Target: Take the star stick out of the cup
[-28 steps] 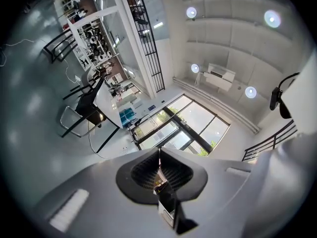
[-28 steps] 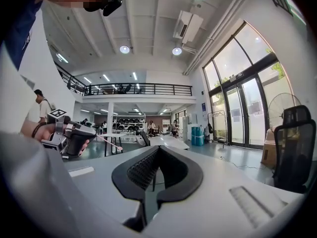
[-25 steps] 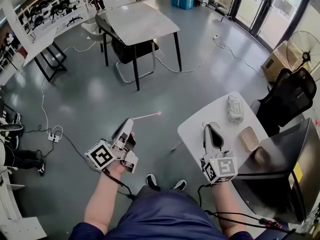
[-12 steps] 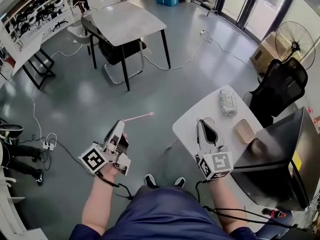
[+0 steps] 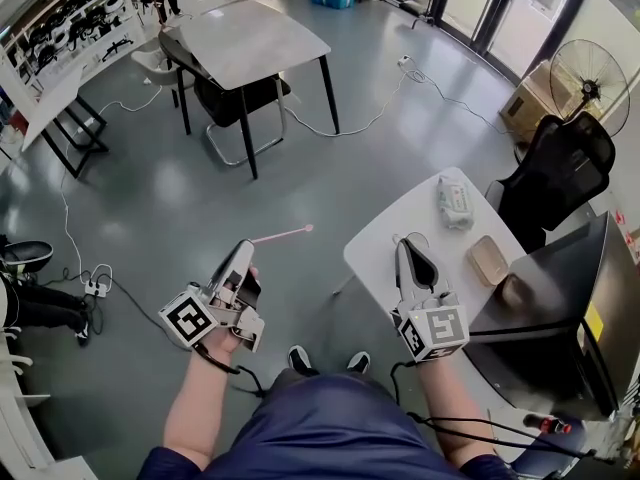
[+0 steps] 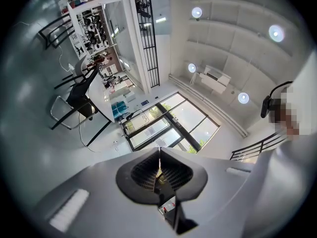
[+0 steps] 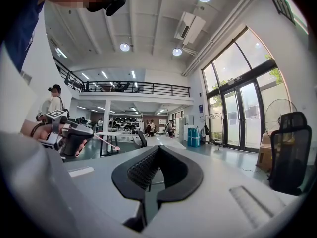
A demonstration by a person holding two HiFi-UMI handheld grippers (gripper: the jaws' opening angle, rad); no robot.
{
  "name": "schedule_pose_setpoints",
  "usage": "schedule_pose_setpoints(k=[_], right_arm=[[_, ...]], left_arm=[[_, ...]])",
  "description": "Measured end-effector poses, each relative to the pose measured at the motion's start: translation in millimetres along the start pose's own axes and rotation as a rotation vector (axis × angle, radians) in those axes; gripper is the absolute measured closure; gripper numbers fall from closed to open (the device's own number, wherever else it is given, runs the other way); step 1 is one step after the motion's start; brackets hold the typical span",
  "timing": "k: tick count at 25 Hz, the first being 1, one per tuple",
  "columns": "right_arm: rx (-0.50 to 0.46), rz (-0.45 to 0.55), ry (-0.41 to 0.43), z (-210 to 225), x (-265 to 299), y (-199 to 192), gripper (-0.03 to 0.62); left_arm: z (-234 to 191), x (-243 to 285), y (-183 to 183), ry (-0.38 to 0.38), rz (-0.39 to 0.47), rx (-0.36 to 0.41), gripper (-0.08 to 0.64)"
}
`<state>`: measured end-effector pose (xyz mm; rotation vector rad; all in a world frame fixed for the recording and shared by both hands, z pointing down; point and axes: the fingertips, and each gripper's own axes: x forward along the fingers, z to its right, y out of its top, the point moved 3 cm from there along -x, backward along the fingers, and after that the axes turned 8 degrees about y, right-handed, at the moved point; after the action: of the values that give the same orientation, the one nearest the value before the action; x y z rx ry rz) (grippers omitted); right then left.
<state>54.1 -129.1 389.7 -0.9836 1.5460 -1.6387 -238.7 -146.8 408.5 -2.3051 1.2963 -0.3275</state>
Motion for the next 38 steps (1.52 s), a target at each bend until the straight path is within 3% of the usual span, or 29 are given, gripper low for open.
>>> schedule_pose_setpoints(k=[38], right_arm=[[0.017,0.011,0.019,24,-32,-7,0.586]], left_arm=[[16,2,-36,0.0,0.005,-0.032,0.551]])
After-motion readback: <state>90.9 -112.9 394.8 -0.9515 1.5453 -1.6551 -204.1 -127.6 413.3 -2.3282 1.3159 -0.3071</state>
